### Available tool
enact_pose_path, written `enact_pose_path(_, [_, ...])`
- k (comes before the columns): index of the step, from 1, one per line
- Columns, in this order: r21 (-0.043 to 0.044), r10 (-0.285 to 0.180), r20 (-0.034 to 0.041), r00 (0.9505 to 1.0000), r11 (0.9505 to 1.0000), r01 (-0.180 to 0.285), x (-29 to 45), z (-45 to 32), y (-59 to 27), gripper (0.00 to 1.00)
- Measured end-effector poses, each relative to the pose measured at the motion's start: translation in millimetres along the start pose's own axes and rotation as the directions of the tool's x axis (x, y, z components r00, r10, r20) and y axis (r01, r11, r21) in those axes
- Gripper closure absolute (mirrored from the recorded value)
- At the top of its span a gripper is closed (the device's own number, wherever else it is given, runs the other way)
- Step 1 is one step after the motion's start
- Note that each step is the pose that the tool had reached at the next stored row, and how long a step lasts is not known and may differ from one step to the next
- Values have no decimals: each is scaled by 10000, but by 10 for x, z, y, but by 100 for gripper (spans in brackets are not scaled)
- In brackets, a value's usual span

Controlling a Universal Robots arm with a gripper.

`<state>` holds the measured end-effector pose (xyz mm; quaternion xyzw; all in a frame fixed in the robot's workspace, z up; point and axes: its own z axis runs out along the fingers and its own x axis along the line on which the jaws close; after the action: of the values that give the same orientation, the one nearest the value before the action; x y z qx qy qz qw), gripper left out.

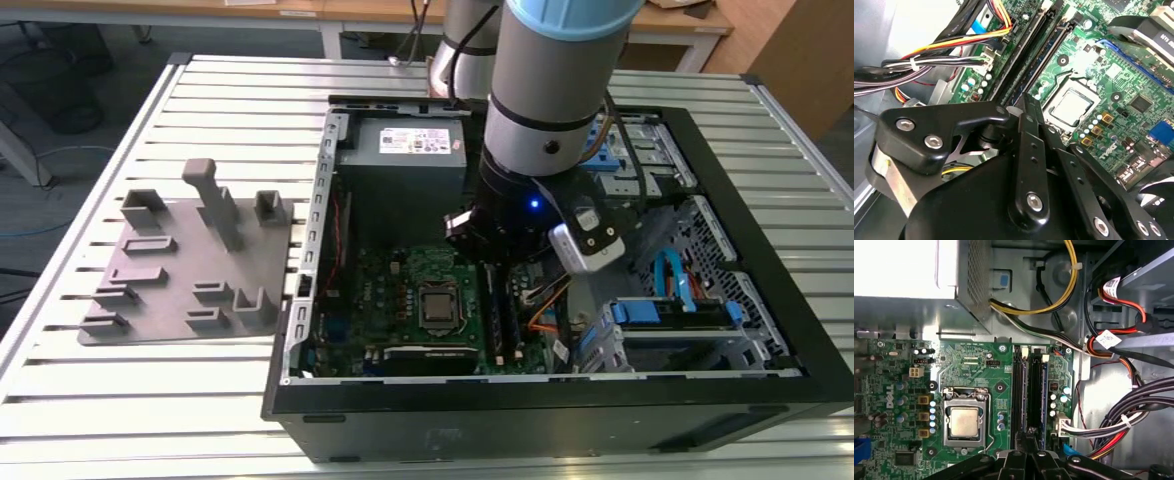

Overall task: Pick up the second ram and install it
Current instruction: 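Insert the second ram into the second slot, then press down the second ram until it locks into place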

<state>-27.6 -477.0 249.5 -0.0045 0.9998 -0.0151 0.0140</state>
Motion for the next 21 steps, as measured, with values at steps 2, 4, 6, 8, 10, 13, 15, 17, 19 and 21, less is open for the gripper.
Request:
enact_pose_path(2, [2, 0, -1, 10000, 10000, 0, 0, -2, 0, 89])
enact_pose_path(4, [3, 0, -1, 10000, 10000, 0, 0, -2, 0, 89])
enact_pose_path(6, [2, 0, -1, 10000, 10000, 0, 0, -3, 0, 89])
enact_pose_path(8, [2, 1, -1, 10000, 10000, -1, 0, -4, 0, 89])
enact_pose_path(10, [5, 3, -2, 10000, 10000, -3, 1, 6, 9, 89])
enact_pose_path(13, [5, 131, -8, 9999, 9999, -131, 2, 76, 69, 89])
enact_pose_path(15, [12, 286, -14, 9996, 9996, -286, 3, 110, 85, 89])
enact_pose_path(17, [14, 350, -16, 9994, 9994, -350, 3, 145, 122, 89])
enact_pose_path(19, [13, 374, -17, 9993, 9993, -374, 5, 180, 166, 89])
enact_pose_path(21, [-25, 375, -18, 9993, 9993, -375, 4, 208, 214, 89])
